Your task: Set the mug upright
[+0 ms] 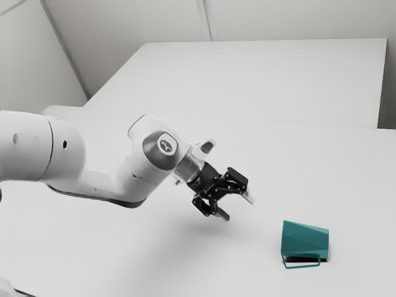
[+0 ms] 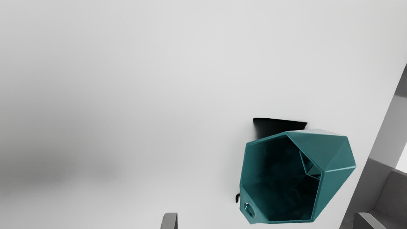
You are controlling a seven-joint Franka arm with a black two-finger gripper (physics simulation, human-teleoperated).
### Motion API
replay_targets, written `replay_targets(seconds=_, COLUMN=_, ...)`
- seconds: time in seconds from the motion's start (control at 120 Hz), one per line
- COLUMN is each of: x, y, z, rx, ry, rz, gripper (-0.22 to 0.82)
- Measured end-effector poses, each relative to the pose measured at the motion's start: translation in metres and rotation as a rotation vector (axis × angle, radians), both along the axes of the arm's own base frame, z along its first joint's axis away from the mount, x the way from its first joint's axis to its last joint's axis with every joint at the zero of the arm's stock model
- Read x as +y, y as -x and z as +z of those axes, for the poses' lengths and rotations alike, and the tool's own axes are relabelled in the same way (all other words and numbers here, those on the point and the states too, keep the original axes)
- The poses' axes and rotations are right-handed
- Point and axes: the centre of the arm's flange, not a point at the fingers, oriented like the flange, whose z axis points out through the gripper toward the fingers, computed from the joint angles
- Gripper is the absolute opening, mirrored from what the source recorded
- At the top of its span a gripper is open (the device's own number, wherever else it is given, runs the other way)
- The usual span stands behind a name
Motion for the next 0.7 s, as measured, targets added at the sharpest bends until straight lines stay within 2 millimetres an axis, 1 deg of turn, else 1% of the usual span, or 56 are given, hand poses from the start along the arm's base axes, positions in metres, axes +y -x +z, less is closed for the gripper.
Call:
replay_targets(seconds=0.225, x=-0.039, y=0.016, z=-0.012, rx=0.031, ry=0.030, rz=0.008, gripper=0.60)
replay_targets(seconds=0.383, x=-0.054, y=0.022, z=-0.019, rx=0.045, ry=0.030, rz=0.007, gripper=0.60)
replay_targets(seconds=0.6, x=-0.076, y=0.009, z=-0.020, rx=0.024, ry=0.030, rz=-0.005, gripper=0.60)
replay_targets(seconds=0.7, x=-0.092, y=-0.001, z=-0.021, rx=0.006, ry=0.028, rz=-0.020, gripper=0.60)
